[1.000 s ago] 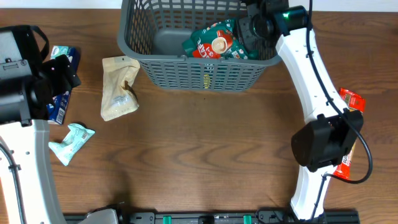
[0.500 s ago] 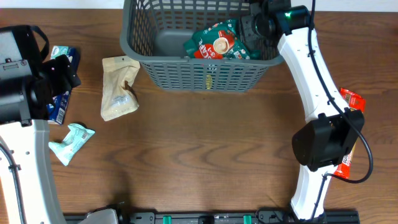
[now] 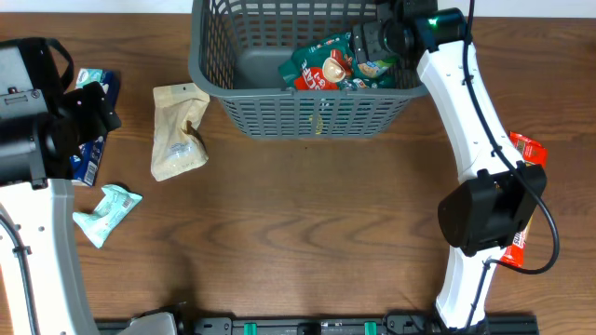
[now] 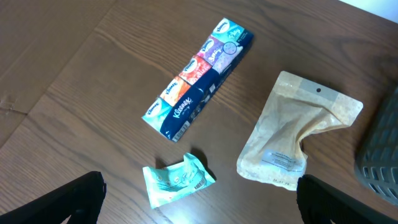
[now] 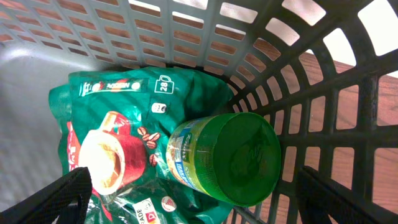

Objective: Pack container
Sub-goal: 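Lower the jar into the basket, open and withdraw the right gripper, then move the right gripper to the San Remo spaghetti package and grasp it, then lift the spaghetti package and lower it into the basket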

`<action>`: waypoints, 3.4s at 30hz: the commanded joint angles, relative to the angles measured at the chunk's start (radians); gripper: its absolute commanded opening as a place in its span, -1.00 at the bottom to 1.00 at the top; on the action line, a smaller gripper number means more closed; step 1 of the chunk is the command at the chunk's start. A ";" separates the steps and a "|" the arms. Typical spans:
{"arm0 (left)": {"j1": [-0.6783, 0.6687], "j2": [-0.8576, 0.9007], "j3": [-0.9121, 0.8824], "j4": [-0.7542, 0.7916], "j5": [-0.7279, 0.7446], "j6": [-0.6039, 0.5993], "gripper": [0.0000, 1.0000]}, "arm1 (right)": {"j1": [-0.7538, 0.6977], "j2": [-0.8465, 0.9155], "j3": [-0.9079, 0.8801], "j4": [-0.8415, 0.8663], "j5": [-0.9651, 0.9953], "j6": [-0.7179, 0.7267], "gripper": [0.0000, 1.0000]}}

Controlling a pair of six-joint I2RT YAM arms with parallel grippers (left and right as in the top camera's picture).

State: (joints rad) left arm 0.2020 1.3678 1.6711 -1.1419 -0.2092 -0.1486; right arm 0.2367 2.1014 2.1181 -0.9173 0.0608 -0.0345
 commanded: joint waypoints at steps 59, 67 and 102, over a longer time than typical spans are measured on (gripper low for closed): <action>0.004 0.009 0.001 -0.002 0.001 0.016 0.97 | -0.847 -0.690 -0.866 -0.205 0.026 0.111 0.98; 0.004 0.009 0.001 -0.003 0.001 0.016 0.97 | -0.845 -0.475 -0.893 -0.083 0.006 0.080 0.99; 0.004 0.009 0.001 -0.003 0.000 0.016 0.97 | -0.840 -0.113 -0.904 0.096 -0.083 0.063 -0.48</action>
State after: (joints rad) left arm 0.2020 1.3693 1.6711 -1.1435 -0.2089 -0.1490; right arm -0.6029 1.9472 1.2297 -0.8288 0.0170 0.0246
